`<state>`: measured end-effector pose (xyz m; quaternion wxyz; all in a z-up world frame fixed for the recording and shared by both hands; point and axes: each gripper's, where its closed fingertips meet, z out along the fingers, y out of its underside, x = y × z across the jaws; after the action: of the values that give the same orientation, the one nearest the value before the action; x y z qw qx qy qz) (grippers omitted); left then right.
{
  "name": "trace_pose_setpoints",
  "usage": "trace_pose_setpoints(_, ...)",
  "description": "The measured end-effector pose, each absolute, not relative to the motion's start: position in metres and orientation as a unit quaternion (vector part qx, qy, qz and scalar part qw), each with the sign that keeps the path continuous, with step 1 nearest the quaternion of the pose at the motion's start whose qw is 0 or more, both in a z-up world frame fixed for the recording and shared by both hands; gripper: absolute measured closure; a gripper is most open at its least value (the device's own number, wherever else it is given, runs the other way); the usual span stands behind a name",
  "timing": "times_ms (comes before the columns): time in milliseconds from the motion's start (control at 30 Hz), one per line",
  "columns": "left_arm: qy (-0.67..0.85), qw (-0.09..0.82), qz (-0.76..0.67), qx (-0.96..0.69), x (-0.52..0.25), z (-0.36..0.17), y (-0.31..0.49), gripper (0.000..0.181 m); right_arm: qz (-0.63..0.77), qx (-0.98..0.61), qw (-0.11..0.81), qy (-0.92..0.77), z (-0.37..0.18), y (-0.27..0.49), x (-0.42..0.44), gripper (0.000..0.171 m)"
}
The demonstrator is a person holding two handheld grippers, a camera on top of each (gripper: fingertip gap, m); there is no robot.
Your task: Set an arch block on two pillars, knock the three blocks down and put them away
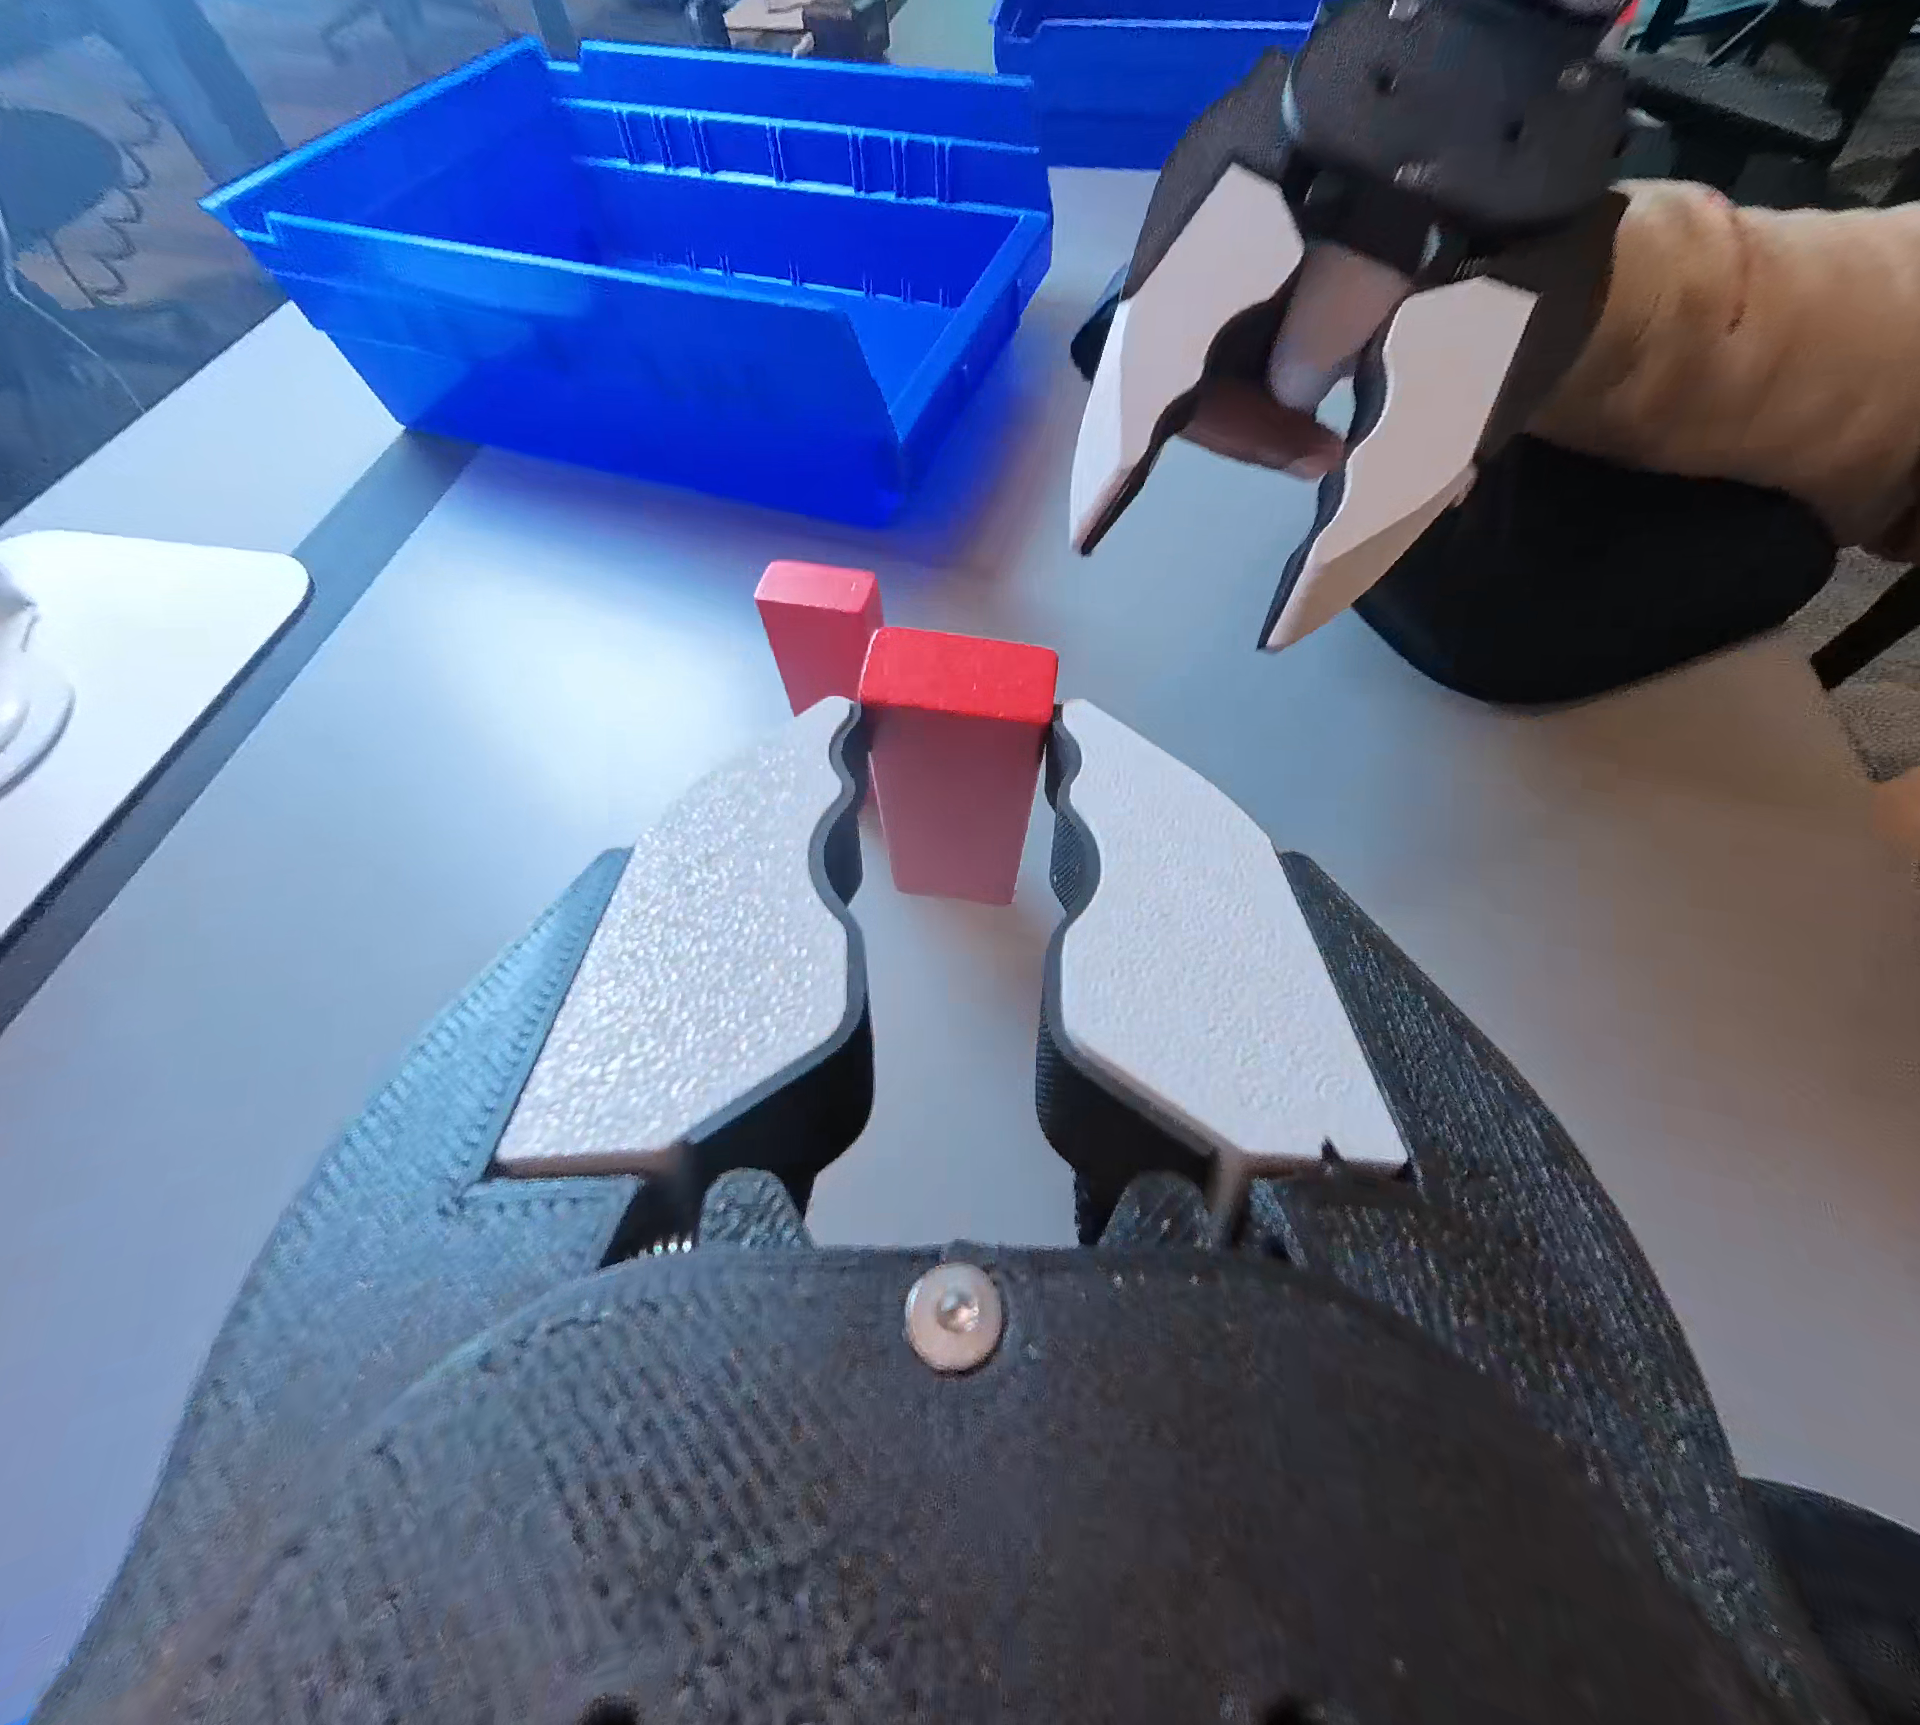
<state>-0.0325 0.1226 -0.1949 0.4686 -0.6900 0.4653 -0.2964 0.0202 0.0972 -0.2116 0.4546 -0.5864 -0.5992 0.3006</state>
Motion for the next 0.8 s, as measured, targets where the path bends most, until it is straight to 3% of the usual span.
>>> trace_pose_setpoints(333, 0.477, 0.419, -0.244, -0.733, -0.032, -0.239, 0.148, 0.148, 0.206, -0.596, 0.343, -0.696, -0.202, 0.125, -0.018, 0.129)
trace_pose_setpoints(567, 0.480, 0.418, -0.272, -0.722, -0.035, -0.243, 0.150, 0.148, 0.123, -0.590, 0.246, -0.759, -0.223, 0.152, -0.036, 0.130)
trace_pose_setpoints(800, 0.477, 0.429, -0.281, -0.714, -0.037, -0.242, 0.149, 0.140, 0.137, -0.599, 0.184, -0.767, -0.227, 0.150, -0.048, 0.131)
